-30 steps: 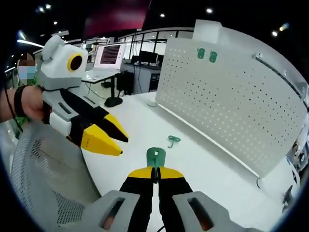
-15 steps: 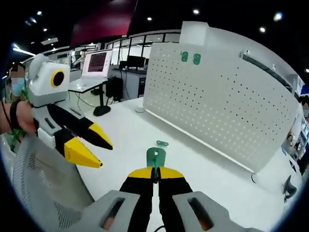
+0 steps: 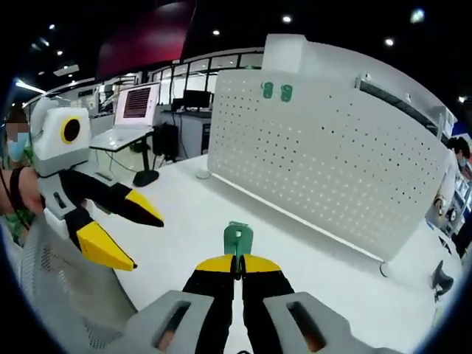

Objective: Insert the hook assembly into the mounting plate slot until the hook locks in place.

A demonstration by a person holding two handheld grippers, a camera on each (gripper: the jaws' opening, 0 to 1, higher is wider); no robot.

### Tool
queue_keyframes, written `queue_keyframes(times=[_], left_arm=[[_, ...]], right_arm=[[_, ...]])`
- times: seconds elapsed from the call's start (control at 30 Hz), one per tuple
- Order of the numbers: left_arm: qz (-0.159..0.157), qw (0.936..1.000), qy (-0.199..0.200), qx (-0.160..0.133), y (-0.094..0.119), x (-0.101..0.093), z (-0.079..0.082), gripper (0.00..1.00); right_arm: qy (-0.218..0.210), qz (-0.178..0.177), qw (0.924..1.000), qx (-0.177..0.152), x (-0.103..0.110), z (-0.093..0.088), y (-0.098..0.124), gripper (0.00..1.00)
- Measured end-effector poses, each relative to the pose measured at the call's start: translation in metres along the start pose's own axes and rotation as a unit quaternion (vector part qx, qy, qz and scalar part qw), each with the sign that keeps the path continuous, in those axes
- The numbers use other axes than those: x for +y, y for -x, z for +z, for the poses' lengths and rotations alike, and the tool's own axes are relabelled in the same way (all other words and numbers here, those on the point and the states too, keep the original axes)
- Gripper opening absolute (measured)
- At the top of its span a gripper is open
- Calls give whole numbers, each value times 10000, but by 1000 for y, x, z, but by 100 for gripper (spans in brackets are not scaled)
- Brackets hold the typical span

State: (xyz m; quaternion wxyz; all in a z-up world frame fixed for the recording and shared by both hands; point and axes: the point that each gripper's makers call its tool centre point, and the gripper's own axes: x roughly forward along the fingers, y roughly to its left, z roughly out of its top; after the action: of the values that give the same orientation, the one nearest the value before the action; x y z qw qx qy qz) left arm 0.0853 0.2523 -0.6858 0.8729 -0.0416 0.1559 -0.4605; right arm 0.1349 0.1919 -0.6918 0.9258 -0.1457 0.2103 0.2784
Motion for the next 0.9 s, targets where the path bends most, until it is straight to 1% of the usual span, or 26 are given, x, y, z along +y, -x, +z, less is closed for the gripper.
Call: queue_keyframes(times=[0.13, 0.2, 0.4, 0.47, 0.53, 0.67, 0.8, 0.9], left_arm=[[117, 9999, -38, -75, 3, 3, 3, 44], [155, 9998, -69, -62, 4, 6, 2, 44], [258, 9996, 32, -114, 8, 13, 3, 50], [338, 9993, -60, -111, 9, 16, 3, 54], [446, 9989, -145, -46, 11, 20, 2, 58], [633, 9977, -215, -117, 14, 27, 3, 67], [781, 9962, -334, -176, 16, 33, 4, 69], [808, 9957, -365, -258, 16, 33, 5, 73]], right_arm=[[2, -40, 10000, -38, -6, 8, -2, 1], [-38, -58, 10000, -70, -9, 11, -3, 1], [-8, -41, 9999, -94, -12, 18, -10, 1], [-26, -32, 9999, -117, -12, 20, -12, 1], [-58, 9, 9999, -143, -12, 23, -14, 1], [-53, 8, 9999, -158, -14, 27, -21, 1], [-132, -4, 9998, -171, -14, 30, -28, 1], [-124, -53, 9997, -193, -16, 35, -32, 1]])
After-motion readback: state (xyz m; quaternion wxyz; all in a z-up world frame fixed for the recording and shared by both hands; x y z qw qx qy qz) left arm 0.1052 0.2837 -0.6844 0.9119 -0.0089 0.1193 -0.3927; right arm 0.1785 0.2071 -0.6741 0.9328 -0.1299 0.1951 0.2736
